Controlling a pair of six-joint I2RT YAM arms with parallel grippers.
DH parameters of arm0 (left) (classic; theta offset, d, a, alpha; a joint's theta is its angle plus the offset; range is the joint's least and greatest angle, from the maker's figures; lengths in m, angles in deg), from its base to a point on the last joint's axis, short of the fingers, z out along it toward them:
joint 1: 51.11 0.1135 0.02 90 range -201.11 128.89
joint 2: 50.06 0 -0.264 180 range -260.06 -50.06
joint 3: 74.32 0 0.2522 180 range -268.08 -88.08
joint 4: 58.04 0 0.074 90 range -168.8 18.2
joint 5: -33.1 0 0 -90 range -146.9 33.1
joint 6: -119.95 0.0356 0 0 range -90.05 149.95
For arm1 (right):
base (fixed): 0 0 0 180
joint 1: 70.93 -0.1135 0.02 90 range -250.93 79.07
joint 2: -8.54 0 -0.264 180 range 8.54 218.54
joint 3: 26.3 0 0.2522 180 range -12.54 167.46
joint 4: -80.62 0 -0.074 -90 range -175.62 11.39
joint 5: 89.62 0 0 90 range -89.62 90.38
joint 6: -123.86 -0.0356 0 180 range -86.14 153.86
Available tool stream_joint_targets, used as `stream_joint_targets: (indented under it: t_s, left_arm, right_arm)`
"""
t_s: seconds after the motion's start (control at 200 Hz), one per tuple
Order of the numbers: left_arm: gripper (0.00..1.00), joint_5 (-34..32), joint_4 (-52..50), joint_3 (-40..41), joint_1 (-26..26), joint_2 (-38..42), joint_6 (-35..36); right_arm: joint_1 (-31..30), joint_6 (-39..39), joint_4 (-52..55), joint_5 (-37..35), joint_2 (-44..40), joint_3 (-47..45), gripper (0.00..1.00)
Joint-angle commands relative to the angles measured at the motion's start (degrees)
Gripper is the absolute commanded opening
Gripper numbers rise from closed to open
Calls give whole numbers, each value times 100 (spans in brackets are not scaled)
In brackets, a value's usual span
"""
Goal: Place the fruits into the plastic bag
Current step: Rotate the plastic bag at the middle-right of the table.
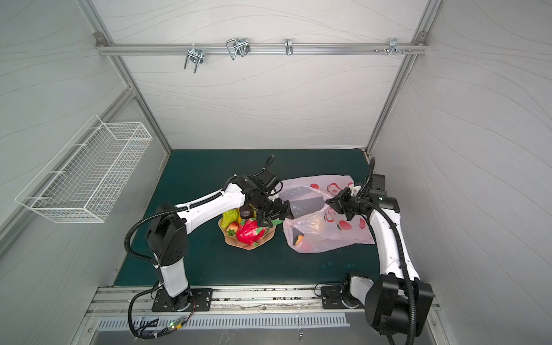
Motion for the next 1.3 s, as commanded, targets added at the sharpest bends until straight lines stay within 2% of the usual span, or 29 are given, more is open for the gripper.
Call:
stream_joint_targets:
  t_s: [0.0, 0.11, 0.545, 0.925, 1.02, 1.161, 1.296]
  left_arm:
    - [98, 302, -40, 175, -17, 100, 21]
    - [96, 569, 240, 336, -35, 64, -86]
    - [91, 896, 506, 218, -404, -272, -257]
    - [70, 1150, 1040, 465, -528, -266, -510]
    - [76, 865, 910, 507, -530, -93, -324]
    - [87, 316, 1199, 875, -519, 559, -150]
    - [93, -31, 1539, 1287, -521, 1068, 112]
  right_arm:
    - [45, 62, 154, -50, -88, 180, 0]
    - [45, 50, 146, -58, -92, 180, 0]
    - [45, -44, 62, -89, -193, 88, 0]
    - [45, -103, -8, -114, -246, 8, 0]
    - [45, -89, -21, -142, -220, 29, 0]
    - [52, -36, 28, -159, -161, 81, 0]
    - [53, -28, 41, -146, -123, 123, 0]
